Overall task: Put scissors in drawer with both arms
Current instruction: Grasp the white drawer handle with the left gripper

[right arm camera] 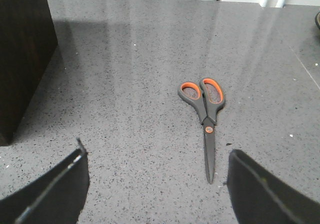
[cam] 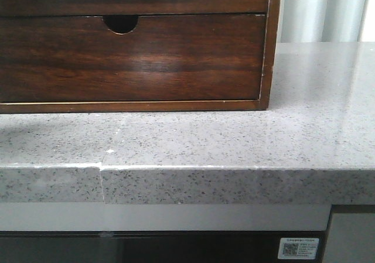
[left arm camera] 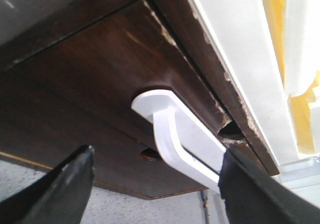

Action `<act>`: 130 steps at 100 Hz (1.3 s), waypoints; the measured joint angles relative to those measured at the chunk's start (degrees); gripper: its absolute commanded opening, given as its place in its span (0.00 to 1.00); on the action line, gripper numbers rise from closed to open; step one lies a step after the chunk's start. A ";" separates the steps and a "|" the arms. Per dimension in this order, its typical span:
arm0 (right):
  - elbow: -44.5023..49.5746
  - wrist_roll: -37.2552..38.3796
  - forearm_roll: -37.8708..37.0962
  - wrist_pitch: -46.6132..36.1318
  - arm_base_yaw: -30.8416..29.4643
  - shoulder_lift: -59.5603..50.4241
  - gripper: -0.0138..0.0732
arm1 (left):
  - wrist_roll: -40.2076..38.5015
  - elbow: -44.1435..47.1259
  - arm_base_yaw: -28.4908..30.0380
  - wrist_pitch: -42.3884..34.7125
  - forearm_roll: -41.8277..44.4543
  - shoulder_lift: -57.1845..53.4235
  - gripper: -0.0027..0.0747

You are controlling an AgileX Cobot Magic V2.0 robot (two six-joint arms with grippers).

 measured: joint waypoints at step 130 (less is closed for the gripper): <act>0.00 0.00 0.00 -0.26 0.00 0.00 0.75 | 8.93 -7.63 -1.79 16.89 -8.06 19.20 0.23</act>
